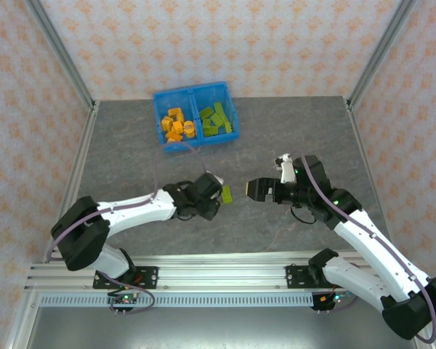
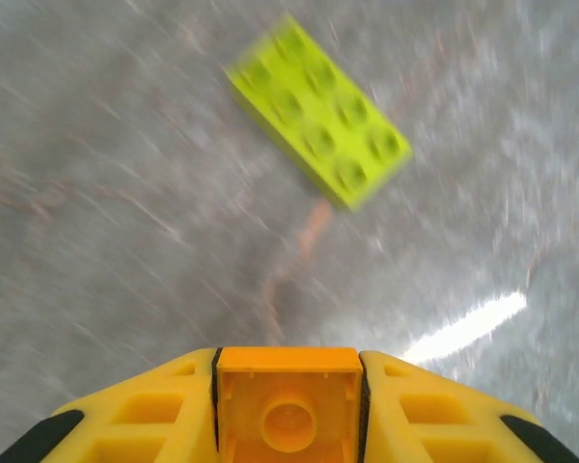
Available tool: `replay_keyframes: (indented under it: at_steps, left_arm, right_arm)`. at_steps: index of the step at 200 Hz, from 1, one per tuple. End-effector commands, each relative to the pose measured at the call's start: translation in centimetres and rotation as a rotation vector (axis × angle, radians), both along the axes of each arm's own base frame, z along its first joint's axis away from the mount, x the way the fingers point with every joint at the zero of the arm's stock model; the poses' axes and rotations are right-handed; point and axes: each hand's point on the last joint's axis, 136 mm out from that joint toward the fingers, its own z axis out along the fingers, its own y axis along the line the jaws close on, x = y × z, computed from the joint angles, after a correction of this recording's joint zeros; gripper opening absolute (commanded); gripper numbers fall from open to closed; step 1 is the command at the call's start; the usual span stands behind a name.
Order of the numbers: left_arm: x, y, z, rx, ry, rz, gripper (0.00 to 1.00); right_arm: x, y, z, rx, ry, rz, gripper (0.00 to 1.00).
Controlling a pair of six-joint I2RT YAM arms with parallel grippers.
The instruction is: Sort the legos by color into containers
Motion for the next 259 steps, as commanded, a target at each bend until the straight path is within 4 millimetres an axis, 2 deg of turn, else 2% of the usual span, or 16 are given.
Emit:
replay_keyframes:
  at_steps: [1, 16, 38, 66, 90, 95, 118, 138, 153, 170, 200, 209, 235, 247, 251, 259]
  left_arm:
    - [5.4, 0.3, 5.3, -0.084, -0.164, 0.119, 0.32]
    - [9.1, 2.3, 7.7, -0.077, -0.212, 0.227, 0.31]
    - [14.8, 6.6, 11.0, -0.049, -0.286, 0.404, 0.30]
    - [21.5, 11.8, 12.9, -0.039, -0.345, 0.590, 0.30]
    - [26.8, 14.9, 13.0, -0.082, -0.332, 0.693, 0.30]
    - [28.0, 15.3, 11.8, -0.072, -0.312, 0.706, 0.30]
    - [32.2, 16.1, 10.7, -0.056, -0.283, 0.731, 0.34]
    - [34.6, 16.9, 9.1, -0.061, -0.233, 0.771, 0.37]
    - [35.6, 17.0, 8.6, -0.099, -0.213, 0.785, 0.39]
    - [36.1, 16.7, 8.8, -0.127, -0.215, 0.781, 0.47]
    - [35.3, 16.2, 10.4, -0.167, -0.215, 0.770, 0.55]
    - [34.8, 16.1, 11.6, -0.187, -0.229, 0.765, 0.57]
    - [31.8, 15.3, 14.8, -0.294, -0.268, 0.737, 0.57]
    - [29.2, 14.6, 17.1, -0.367, -0.301, 0.710, 0.57]
    - [28.1, 14.3, 19.0, -0.404, -0.336, 0.692, 0.57]
    - [25.8, 13.4, 20.0, -0.433, -0.353, 0.651, 0.57]
  right_arm:
    - [-0.1, 0.3, 1.0, 0.014, -0.023, 0.028, 0.99]
    - [0.3, 0.2, 1.5, 0.020, -0.042, 0.007, 0.99]
    - [0.7, 0.1, 1.7, 0.030, -0.054, -0.014, 0.99]
    - [0.8, 0.0, 1.5, 0.032, -0.057, -0.026, 0.99]
    - [0.6, -0.1, 2.0, 0.047, -0.061, -0.031, 0.99]
    - [0.5, -0.1, 2.0, 0.048, -0.062, -0.033, 0.99]
    - [0.3, -0.6, 2.6, 0.056, -0.078, -0.056, 0.99]
    - [0.0, -0.9, 2.9, 0.065, -0.080, -0.065, 0.99]
    - [-0.2, -1.1, 2.9, 0.067, -0.080, -0.075, 0.99]
    - [-0.4, -1.3, 2.9, 0.065, -0.080, -0.078, 0.99]
    - [0.0, -1.3, 2.5, 0.055, -0.080, -0.089, 0.99]
    - [0.2, -1.3, 2.4, 0.051, -0.080, -0.096, 0.99]
    - [1.3, -1.2, 1.7, 0.035, -0.080, -0.121, 0.99]
    - [2.1, -1.1, 1.0, 0.015, -0.071, -0.135, 1.00]
    - [2.4, -1.0, 0.7, 0.010, -0.068, -0.138, 1.00]
    - [2.9, -0.6, 0.1, -0.002, -0.057, -0.137, 1.00]
